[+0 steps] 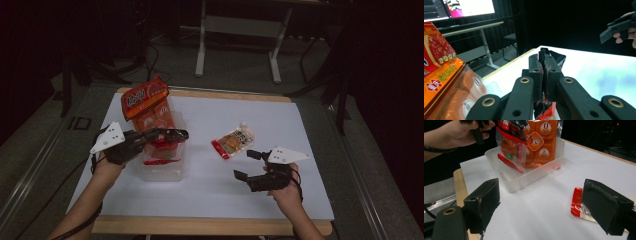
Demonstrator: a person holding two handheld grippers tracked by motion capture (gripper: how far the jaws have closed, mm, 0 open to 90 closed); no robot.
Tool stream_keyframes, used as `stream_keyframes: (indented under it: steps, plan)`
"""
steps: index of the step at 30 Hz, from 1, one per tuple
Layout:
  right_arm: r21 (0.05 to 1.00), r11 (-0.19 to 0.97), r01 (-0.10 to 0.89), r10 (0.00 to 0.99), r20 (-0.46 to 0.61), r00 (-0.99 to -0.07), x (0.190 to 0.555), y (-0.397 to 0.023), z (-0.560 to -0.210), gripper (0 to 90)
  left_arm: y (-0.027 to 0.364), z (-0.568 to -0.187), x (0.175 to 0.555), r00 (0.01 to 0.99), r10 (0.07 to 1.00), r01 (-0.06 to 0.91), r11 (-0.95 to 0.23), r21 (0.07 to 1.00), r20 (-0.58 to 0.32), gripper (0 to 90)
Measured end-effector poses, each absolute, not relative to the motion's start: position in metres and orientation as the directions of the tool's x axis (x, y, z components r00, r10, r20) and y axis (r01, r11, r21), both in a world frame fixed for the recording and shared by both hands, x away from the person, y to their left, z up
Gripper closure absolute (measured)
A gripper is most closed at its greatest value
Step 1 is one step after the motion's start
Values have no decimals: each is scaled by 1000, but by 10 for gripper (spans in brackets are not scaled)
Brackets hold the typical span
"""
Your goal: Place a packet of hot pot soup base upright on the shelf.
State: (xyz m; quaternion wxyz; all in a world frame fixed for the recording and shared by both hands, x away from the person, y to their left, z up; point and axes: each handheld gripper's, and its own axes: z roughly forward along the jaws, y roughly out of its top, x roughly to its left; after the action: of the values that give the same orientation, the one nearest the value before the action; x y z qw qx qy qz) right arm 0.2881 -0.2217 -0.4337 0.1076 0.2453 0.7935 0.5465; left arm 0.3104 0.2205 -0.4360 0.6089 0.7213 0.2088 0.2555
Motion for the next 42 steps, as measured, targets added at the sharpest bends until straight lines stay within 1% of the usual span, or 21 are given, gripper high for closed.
stream_keyframes:
  steps: [13, 17, 18, 20, 23, 24, 28, 33, 38, 40, 41, 42]
  plan:
    - [917, 283, 279, 508, 104, -855, 289, -222, -436, 151, 217, -432, 319, 775, 614, -32, -193, 981, 146, 868]
    - [916, 285, 281, 509, 104, -855, 289, -222, -436, 151, 217, -434, 319, 782, 608, -24, -193, 981, 139, 868]
    - [917, 285, 280, 509, 103, -854, 289, -223, -436, 151, 216, -438, 317, 779, 607, -36, -206, 978, 156, 868]
    - [917, 283, 281, 509, 104, -854, 289, -223, -436, 151, 217, -440, 317, 787, 603, -21, -187, 982, 132, 868]
    - [918, 281, 280, 508, 105, -855, 289, -223, -435, 151, 218, -443, 317, 785, 606, -12, -194, 981, 130, 867]
    - [918, 281, 280, 509, 105, -854, 289, -223, -435, 151, 218, -448, 317, 790, 602, 14, -207, 978, 116, 867]
    - [917, 283, 280, 508, 104, -855, 289, -223, -435, 151, 221, -454, 316, 791, 604, 37, -203, 978, 95, 854]
    - [917, 282, 281, 507, 106, -855, 289, -222, -435, 151, 223, -461, 315, 790, 610, 83, -214, 973, 67, 816]
    - [917, 282, 281, 508, 106, -855, 289, -223, -435, 151, 229, -465, 311, 778, 628, 113, -186, 976, 29, 800]
    - [917, 282, 282, 508, 107, -855, 289, -223, -435, 151, 232, -466, 310, 778, 628, 143, -177, 974, 0, 739]
    - [917, 282, 282, 508, 107, -855, 289, -223, -435, 151, 232, -466, 310, 778, 628, 143, -177, 974, 0, 673]
    - [917, 282, 282, 508, 107, -855, 289, -223, -435, 151, 232, -467, 308, 778, 628, 168, -182, 969, -17, 673]
